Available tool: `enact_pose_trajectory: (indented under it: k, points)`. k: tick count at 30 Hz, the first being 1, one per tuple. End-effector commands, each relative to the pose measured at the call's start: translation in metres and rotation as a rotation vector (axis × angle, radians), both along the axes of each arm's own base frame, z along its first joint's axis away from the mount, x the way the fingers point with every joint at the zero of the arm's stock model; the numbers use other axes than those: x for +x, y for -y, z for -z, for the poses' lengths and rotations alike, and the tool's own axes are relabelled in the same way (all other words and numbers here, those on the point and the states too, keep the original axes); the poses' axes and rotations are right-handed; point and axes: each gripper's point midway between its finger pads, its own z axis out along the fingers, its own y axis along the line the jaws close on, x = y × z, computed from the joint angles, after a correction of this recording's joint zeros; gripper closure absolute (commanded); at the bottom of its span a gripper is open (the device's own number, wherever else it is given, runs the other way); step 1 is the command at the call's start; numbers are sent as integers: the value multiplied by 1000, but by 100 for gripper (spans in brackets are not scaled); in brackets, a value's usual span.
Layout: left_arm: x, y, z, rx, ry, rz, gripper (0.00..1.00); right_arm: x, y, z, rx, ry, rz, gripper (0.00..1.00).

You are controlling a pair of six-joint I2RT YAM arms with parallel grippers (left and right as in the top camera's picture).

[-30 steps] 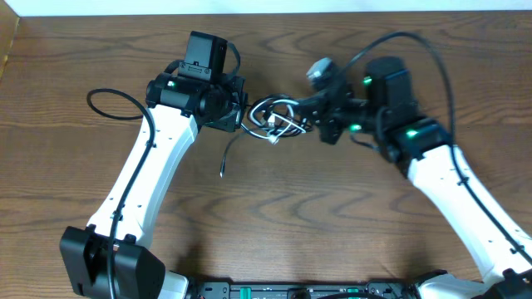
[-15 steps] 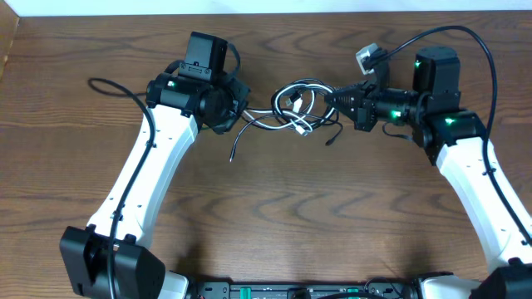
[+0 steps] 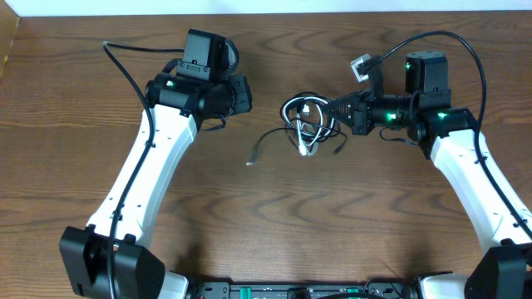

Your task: Untangle cables

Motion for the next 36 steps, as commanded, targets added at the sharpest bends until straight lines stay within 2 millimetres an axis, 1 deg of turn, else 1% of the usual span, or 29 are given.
enact_pose_trajectory:
  k: [1,2,3,7,9,12,14,16,18,21,25,29,32,36]
  points:
    - [-3,4,-25,5,94,104,64,0,-1,-6,11,21,-19,99]
    - [-3,4,-28,3,103,105,59,0,-1,-6,11,21,-19,99]
    - [-4,6,-31,-2,116,126,57,-1,-2,-6,11,20,-19,99]
    - [-10,28,-38,-85,145,270,56,-2,-3,-9,25,26,-33,99]
    - [-13,39,-35,-119,139,323,56,-4,-5,-12,42,36,-54,99]
    - [-11,43,-23,-118,107,329,56,-8,-9,-18,76,43,-88,99]
    - [-12,51,-18,-146,99,376,56,-13,-11,-24,107,46,-121,99]
    - [-12,62,-18,-199,110,437,56,-18,-14,-28,134,56,-155,99]
    - [-11,66,-20,-218,126,462,55,-20,-14,-30,146,55,-167,99]
    - [-9,67,-23,-222,144,468,55,-23,-15,-33,161,55,-181,99]
    - [-13,74,-26,-254,158,522,52,-25,-14,-37,184,56,-196,99]
    - [-14,77,-21,-270,143,542,52,-26,-13,-39,196,57,-206,99]
    - [-15,75,-19,-265,148,560,52,-25,-13,-38,193,57,-202,99]
    - [-18,72,-32,-343,184,619,51,-23,-11,-37,187,58,-192,99]
